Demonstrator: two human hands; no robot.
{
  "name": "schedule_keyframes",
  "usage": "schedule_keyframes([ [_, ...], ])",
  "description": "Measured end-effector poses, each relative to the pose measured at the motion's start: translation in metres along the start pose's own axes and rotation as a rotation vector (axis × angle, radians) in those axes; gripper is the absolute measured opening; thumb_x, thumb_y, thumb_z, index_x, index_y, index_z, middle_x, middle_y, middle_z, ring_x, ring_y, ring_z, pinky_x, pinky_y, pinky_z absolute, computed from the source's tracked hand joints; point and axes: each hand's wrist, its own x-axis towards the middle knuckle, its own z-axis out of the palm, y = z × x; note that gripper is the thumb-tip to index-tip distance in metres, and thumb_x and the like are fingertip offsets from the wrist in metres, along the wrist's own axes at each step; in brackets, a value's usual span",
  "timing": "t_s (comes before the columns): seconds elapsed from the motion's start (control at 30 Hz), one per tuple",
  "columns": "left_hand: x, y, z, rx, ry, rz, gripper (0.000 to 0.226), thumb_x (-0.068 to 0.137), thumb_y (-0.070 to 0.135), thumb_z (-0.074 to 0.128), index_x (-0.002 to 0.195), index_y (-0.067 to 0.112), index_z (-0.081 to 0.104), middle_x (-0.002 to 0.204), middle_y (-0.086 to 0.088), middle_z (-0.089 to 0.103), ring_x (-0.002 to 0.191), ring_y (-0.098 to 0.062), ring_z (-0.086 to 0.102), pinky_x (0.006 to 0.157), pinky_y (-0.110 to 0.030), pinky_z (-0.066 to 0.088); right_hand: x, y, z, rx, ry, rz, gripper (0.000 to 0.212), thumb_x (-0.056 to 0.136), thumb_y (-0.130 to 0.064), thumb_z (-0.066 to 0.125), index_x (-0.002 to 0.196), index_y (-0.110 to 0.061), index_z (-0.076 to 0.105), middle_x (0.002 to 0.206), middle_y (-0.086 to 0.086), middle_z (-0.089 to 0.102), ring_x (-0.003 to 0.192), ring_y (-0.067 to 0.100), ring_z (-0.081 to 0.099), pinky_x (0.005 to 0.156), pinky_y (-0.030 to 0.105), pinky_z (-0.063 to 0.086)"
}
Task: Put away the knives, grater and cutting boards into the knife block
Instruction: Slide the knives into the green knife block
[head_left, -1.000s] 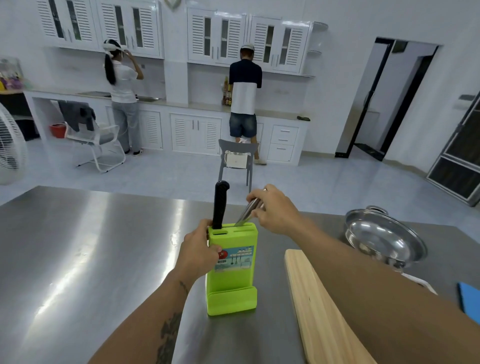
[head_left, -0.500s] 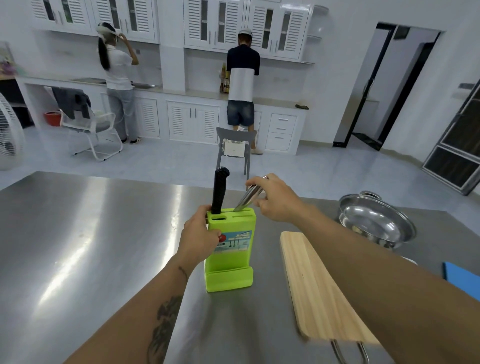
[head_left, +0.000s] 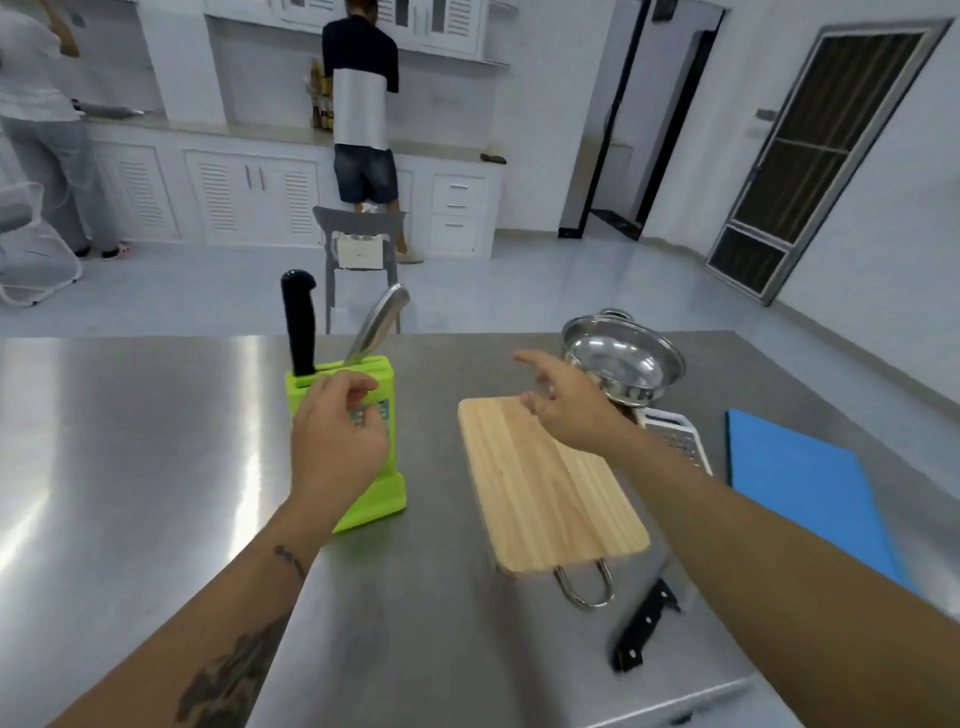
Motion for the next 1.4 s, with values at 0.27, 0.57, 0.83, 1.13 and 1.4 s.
schedule_keyframes([
  [0.27, -0.066, 0.006, 0.098, 0.052, -0.623, -0.051, 0.033, 0.080, 0.011, 0.070, 0.112, 0.012, 0.064, 0.107, -0.007, 0.064, 0.094, -0.027, 0.062, 0.088, -0.034, 0.046, -0.114, 0.107, 0.004, -0.148, -0.134, 0.489, 0.061, 0.090, -0.023, 0.059, 0.147, -0.026, 0.038, 0.144, 0.007, 0.048, 0.128, 0.024, 0.048, 0.102, 0.034, 0.040],
  [0.57, -0.114, 0.017, 0.159, 0.431, -1.103, 0.062, 0.061, 0.086, 0.036, 0.053, 0.143, 0.021, 0.039, 0.148, -0.004, 0.034, 0.133, -0.030, 0.038, 0.109, -0.042, 0.037, -0.182, 0.134, 0.033, -0.319, -0.229, 0.708, 0.025, 0.089, -0.033, 0.048, 0.113, -0.026, 0.049, 0.116, 0.005, 0.061, 0.100, 0.028, 0.061, 0.082, 0.038, 0.051],
  [0.83, -0.118, 0.027, 0.164, 0.693, -1.152, 0.199, 0.047, 0.090, 0.040, 0.045, 0.128, 0.014, 0.047, 0.133, -0.008, 0.040, 0.123, -0.030, 0.042, 0.097, -0.042, 0.042, -0.182, 0.126, 0.057, -0.290, -0.200, 0.796, 0.027, 0.083, -0.036, 0.051, 0.103, -0.022, 0.041, 0.104, 0.007, 0.061, 0.084, 0.028, 0.053, 0.073, 0.035, 0.047],
  [1.13, -0.117, 0.026, 0.161, 0.714, -1.187, 0.217, 0.044, 0.088, 0.035, 0.046, 0.127, 0.014, 0.046, 0.129, -0.006, 0.040, 0.120, -0.028, 0.043, 0.093, -0.041, 0.044, -0.192, 0.110, 0.061, -0.018, 0.039, 1.008, 0.052, 0.077, -0.020, 0.062, 0.117, -0.012, 0.030, 0.093, 0.005, 0.054, 0.086, 0.029, 0.054, 0.071, 0.038, 0.045],
  [1.4, -0.108, 0.021, 0.156, 0.671, -1.298, 0.161, 0.051, 0.078, 0.040, 0.040, 0.123, 0.017, 0.048, 0.129, -0.007, 0.045, 0.119, -0.029, 0.046, 0.100, -0.043, 0.043, -0.201, 0.107, 0.058, 0.202, 0.329, 1.078, 0.044, 0.087, -0.022, 0.063, 0.118, -0.010, 0.034, 0.111, 0.009, 0.055, 0.088, 0.026, 0.054, 0.074, 0.037, 0.045],
])
